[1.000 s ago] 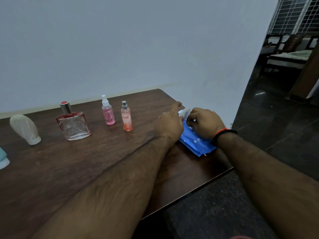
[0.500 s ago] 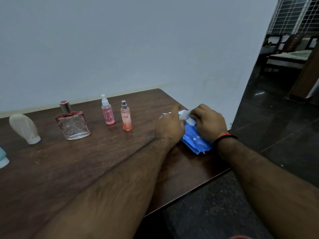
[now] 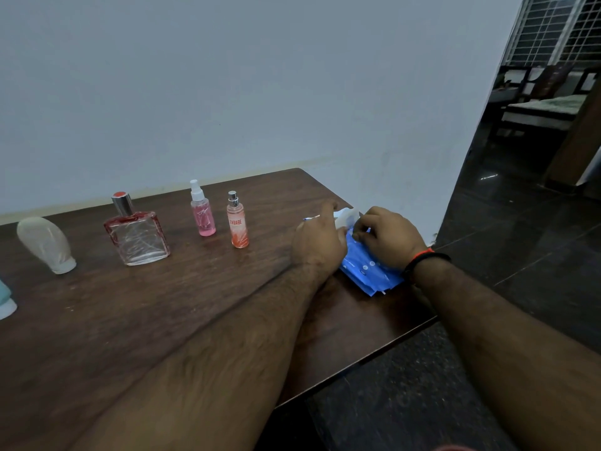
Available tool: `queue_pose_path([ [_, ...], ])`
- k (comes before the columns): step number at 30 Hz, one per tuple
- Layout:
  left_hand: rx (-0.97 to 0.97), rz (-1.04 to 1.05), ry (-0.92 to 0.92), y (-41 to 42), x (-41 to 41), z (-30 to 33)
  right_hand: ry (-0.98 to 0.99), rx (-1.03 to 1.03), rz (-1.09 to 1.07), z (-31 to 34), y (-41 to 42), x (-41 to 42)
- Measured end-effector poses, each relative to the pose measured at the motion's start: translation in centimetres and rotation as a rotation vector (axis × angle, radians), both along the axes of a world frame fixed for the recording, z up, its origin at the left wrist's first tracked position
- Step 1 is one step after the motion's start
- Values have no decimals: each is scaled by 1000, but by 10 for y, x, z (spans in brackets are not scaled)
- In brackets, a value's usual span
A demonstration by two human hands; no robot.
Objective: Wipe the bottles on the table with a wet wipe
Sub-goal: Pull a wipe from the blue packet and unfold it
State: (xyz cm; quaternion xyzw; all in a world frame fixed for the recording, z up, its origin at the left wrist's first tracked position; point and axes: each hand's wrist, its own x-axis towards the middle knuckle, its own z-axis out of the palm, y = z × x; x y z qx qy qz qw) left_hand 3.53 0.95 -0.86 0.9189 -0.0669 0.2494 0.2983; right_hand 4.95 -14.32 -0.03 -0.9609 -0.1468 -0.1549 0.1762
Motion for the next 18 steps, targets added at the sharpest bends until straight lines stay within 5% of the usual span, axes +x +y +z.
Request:
queue_pose_path([
  [18, -92, -56, 49, 0, -1, 6, -192, 75, -79, 5, 6, -7],
])
